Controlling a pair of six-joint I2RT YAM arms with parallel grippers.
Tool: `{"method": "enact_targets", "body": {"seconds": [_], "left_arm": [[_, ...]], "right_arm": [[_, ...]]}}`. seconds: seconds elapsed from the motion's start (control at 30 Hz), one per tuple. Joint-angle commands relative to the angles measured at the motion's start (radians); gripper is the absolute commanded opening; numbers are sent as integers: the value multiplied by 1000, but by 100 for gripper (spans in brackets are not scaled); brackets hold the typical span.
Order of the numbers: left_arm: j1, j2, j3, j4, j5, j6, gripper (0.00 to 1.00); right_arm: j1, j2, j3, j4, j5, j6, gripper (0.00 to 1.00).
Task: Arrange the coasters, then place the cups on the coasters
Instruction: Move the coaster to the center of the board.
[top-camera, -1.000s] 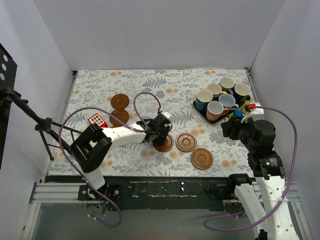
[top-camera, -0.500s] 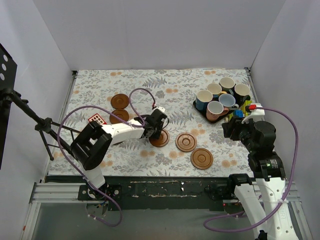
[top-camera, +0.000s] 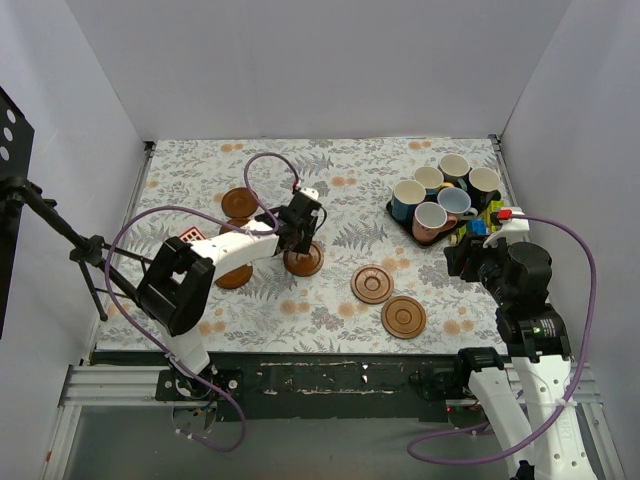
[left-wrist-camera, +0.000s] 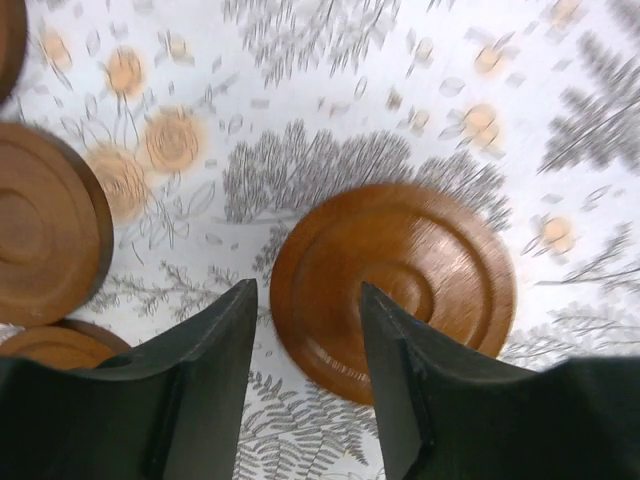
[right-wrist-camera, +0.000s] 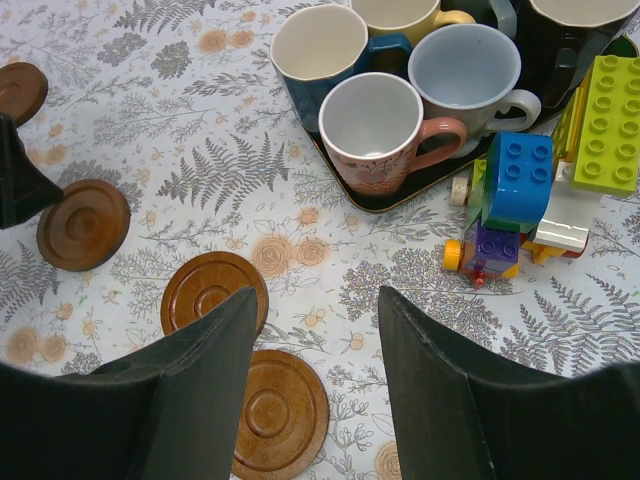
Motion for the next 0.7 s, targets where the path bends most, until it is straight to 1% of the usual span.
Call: {"method": "enact_targets", "body": {"seconds": [0.0, 0.2, 0.33, 0.47, 0.67], "left_arm": [[-16, -47, 103, -12, -20, 41, 48], [-54, -102, 111, -15, 41, 29, 59], [-60, -107, 71, -13, 118, -8, 59], [-60, -90, 17, 14, 196, -12, 64], [-60, -61, -15, 52, 230, -17, 65]], "right_arm": [[0, 0, 21, 18, 5, -12, 60], [0, 8, 18, 26, -1, -11, 60], [0, 8, 13, 30, -7, -6, 60], [0, 8, 13, 29, -9, -6, 63], [0, 6, 13, 23, -6, -8, 63]]}}
